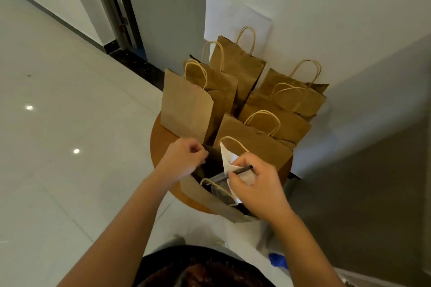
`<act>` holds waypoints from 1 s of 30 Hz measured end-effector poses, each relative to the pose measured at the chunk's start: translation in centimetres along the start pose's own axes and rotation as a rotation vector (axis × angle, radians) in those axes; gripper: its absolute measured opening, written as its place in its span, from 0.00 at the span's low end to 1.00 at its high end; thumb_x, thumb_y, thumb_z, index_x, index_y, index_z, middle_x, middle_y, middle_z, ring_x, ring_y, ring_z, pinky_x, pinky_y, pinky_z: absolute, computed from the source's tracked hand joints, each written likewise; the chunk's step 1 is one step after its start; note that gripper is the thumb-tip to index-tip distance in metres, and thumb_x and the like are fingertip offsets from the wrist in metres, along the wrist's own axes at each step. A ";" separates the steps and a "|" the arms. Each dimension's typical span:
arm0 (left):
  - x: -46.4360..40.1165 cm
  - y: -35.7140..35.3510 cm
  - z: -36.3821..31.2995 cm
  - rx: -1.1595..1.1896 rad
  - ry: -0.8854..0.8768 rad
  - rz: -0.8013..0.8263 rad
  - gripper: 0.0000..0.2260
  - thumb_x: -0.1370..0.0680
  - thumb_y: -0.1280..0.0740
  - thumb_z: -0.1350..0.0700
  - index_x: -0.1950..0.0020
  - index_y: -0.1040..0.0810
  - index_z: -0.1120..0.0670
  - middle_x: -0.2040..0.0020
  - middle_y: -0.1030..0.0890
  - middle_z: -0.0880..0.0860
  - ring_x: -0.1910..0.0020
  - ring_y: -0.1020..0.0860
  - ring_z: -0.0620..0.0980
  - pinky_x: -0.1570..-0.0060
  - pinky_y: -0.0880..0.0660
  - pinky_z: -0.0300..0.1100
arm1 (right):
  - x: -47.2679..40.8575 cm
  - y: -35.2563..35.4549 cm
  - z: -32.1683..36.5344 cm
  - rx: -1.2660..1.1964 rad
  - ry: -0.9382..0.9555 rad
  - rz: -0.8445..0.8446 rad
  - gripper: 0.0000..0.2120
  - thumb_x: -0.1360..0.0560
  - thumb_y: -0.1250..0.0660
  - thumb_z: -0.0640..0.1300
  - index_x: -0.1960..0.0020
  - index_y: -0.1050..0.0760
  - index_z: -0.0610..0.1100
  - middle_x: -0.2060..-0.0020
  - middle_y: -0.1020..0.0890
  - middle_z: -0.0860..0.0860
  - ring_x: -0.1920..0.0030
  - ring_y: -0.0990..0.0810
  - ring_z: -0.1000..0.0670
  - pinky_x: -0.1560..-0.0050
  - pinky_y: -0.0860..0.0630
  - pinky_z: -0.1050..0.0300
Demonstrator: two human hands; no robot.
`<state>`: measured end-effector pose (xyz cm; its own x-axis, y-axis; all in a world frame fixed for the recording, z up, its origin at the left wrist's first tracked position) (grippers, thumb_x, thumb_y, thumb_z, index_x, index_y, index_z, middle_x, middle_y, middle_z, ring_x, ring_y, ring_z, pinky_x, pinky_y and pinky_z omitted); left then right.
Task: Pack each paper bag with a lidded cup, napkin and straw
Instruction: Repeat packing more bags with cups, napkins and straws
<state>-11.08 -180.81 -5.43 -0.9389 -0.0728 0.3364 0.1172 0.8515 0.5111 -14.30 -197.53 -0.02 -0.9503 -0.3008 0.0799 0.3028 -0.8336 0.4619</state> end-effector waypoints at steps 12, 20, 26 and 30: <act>-2.4 -2.8 1.0 -0.929 -0.383 0.318 0.30 0.28 0.31 0.41 0.28 0.35 0.47 0.31 0.33 0.48 0.30 0.40 0.52 0.35 0.39 0.49 | -1.6 -1.3 -3.2 0.031 -0.235 -0.055 0.11 0.25 0.33 0.39 0.59 0.24 0.56 0.61 0.21 0.59 0.57 0.23 0.61 0.57 0.27 0.69; -2.1 -1.8 2.4 -0.915 -0.321 0.299 0.44 0.32 0.30 0.35 0.24 0.45 0.50 0.25 0.41 0.49 0.27 0.47 0.52 0.30 0.43 0.50 | -5.4 -4.9 -5.5 0.231 -0.210 0.095 0.06 0.24 0.36 0.39 0.54 0.21 0.47 0.61 0.24 0.59 0.58 0.26 0.60 0.58 0.33 0.71; -1.8 -1.3 2.6 -0.826 -0.284 0.298 0.43 0.32 0.29 0.38 0.24 0.45 0.49 0.24 0.42 0.48 0.25 0.51 0.51 0.28 0.46 0.52 | -6.3 -6.8 -7.6 0.214 -0.323 0.076 0.05 0.23 0.36 0.39 0.53 0.23 0.47 0.60 0.22 0.55 0.60 0.26 0.59 0.60 0.32 0.72; -1.7 -1.3 2.0 -0.793 -0.290 0.349 0.42 0.31 0.28 0.40 0.23 0.45 0.51 0.24 0.43 0.49 0.24 0.53 0.52 0.28 0.47 0.53 | -5.7 -7.5 -8.4 0.092 -0.405 0.090 0.12 0.25 0.34 0.36 0.43 0.24 0.43 0.50 0.20 0.49 0.50 0.22 0.54 0.47 0.25 0.62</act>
<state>-10.28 -180.75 -8.24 -0.8405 0.3465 0.4165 0.4969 0.1865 0.8475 -10.58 -193.48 -11.33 -0.8779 -0.1488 0.4552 0.3952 -0.7618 0.5132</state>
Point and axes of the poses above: each hand's wrist, its own x-axis away from the middle knuckle, its own y-axis out of the back of the hand, z = x × y, the point moved 6 cm from there along -x, towards the middle knuckle
